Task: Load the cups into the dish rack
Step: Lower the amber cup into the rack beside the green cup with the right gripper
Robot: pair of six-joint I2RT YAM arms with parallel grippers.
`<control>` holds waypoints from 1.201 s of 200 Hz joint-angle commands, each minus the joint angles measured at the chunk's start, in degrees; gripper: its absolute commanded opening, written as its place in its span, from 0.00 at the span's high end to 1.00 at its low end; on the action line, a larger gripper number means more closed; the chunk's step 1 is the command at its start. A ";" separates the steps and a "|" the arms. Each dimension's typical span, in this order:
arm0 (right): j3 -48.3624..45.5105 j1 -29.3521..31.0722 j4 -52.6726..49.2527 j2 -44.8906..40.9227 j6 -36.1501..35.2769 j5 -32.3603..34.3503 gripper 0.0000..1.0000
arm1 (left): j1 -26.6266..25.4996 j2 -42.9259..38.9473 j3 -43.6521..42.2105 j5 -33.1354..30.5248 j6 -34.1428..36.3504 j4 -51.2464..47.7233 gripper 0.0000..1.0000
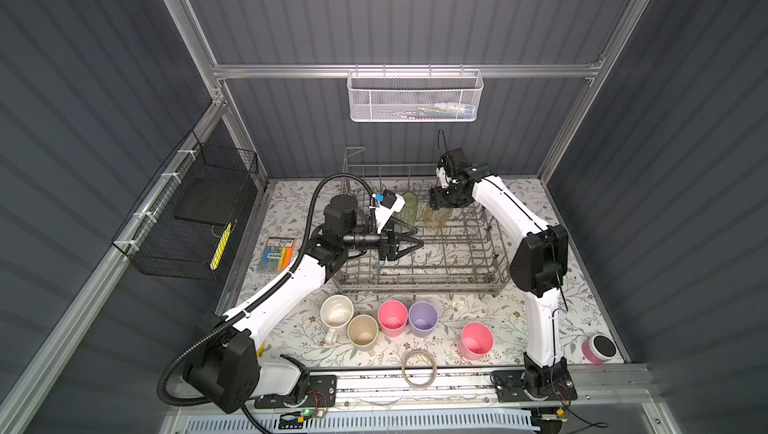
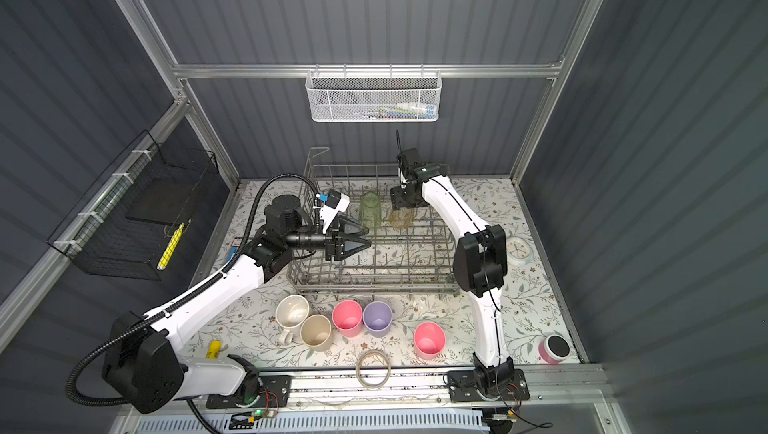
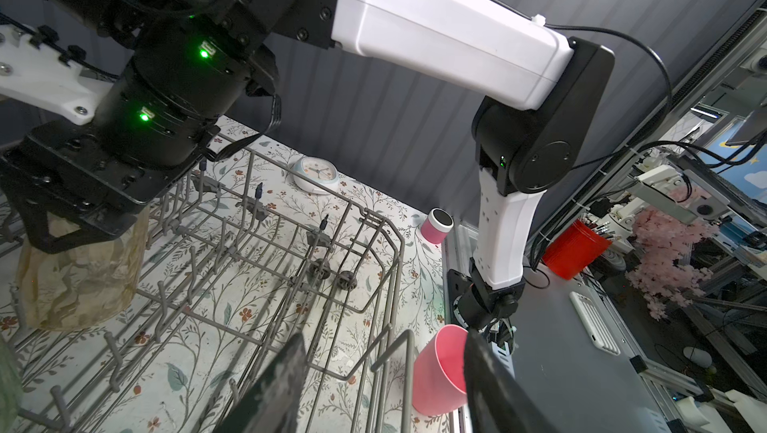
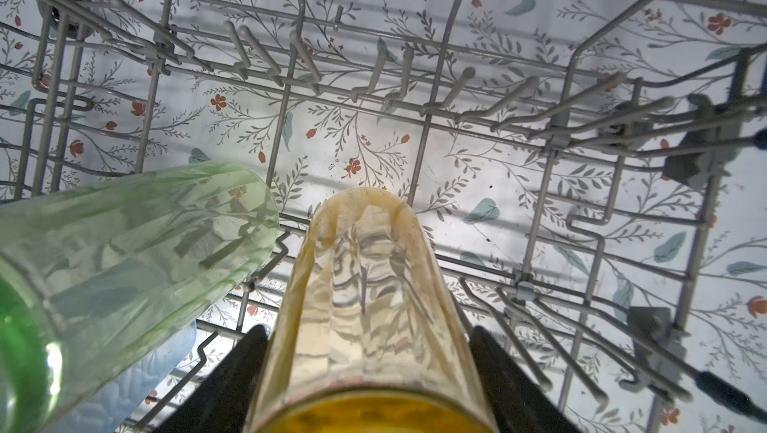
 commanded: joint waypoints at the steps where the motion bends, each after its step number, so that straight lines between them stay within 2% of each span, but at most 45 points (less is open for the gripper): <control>1: 0.95 0.11 -1.97 1.55 -0.23 2.87 0.78 | 0.35 0.42 -0.07 1.33 0.55 0.83 0.40; 101: 1.44 0.69 -2.33 1.39 0.59 2.97 0.42 | 0.44 0.51 0.02 1.51 0.66 0.66 0.40; 240: -0.47 0.81 0.28 -2.91 1.84 3.18 0.15 | 0.70 0.77 -0.42 1.77 0.70 0.92 0.40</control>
